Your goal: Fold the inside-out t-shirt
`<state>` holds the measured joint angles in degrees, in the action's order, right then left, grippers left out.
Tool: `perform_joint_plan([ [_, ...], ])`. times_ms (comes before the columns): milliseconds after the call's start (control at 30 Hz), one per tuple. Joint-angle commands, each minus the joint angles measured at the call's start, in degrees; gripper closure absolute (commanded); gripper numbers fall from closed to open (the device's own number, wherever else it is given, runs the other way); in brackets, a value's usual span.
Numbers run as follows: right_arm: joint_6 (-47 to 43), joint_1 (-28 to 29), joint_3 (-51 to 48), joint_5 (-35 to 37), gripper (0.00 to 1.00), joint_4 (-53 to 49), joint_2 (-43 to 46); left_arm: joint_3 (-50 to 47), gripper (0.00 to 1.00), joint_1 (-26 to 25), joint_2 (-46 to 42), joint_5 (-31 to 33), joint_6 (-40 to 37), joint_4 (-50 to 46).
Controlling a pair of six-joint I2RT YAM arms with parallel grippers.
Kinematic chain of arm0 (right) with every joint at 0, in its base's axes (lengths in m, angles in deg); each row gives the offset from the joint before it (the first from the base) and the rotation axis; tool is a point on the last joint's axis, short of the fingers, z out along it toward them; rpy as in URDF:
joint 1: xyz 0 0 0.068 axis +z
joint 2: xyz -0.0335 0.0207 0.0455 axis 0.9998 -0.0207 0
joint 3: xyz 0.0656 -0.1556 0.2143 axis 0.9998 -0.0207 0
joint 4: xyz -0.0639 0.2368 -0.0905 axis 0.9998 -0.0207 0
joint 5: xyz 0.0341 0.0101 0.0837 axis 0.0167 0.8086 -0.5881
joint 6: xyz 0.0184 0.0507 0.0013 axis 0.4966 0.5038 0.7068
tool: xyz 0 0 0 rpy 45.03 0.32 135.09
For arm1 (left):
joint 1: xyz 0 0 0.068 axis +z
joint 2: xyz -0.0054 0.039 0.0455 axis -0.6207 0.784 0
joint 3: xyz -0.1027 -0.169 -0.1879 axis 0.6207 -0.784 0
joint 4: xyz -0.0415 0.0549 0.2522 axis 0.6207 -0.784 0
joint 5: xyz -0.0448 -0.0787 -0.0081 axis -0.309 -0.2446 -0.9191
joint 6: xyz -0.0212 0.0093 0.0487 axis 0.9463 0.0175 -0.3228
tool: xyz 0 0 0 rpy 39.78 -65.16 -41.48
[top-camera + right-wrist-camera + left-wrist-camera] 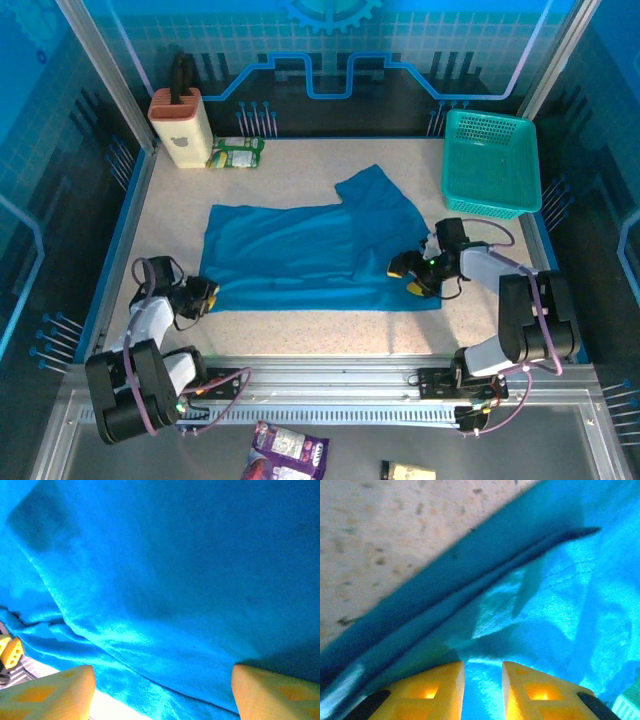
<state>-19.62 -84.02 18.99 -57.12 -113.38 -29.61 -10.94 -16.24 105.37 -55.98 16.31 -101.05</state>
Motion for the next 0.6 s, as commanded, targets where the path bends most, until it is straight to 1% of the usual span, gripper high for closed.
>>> perform_joint_plan([
  [0, -0.9, 1.2, -0.6, 1.4, 0.26, -6.7, 2.4, 4.5, 0.73, 0.6, -2.4, 3.7, -1.1, -8.5],
  [67, -1.6, 1.3, 1.3, 2.3, 0.26, -8.1, 3.6, 8.6, 0.73, 0.5, -1.5, 3.0, -3.8, -9.8],
  [133, -3.0, 1.3, 3.8, 3.8, 0.26, -9.3, 4.3, 13.0, 0.73, 0.2, 1.4, 2.2, -6.9, -10.1],
  [200, -4.7, 1.3, 6.6, 4.8, 0.26, -9.6, 4.6, 18.9, 0.73, -0.8, 6.3, 2.1, -11.1, -11.3],
  [300, -7.9, 1.3, 11.4, 5.4, 0.26, -10.3, 3.5, 28.6, 0.73, -3.9, 15.1, 3.0, -17.0, -13.7],
  [400, -10.3, 1.1, 16.8, 5.6, 0.25, -10.7, 0.7, 39.0, 0.72, -7.6, 24.3, 6.9, -22.8, -17.3],
  [467, -11.0, 1.0, 20.0, 5.2, 0.25, -11.0, -1.5, 44.7, 0.71, -8.9, 29.7, 8.2, -26.4, -18.5],
  [567, -11.2, 0.9, 24.0, 4.5, 0.26, -10.9, -4.2, 52.2, 0.70, -9.4, 36.7, 9.6, -30.8, -19.8],
])
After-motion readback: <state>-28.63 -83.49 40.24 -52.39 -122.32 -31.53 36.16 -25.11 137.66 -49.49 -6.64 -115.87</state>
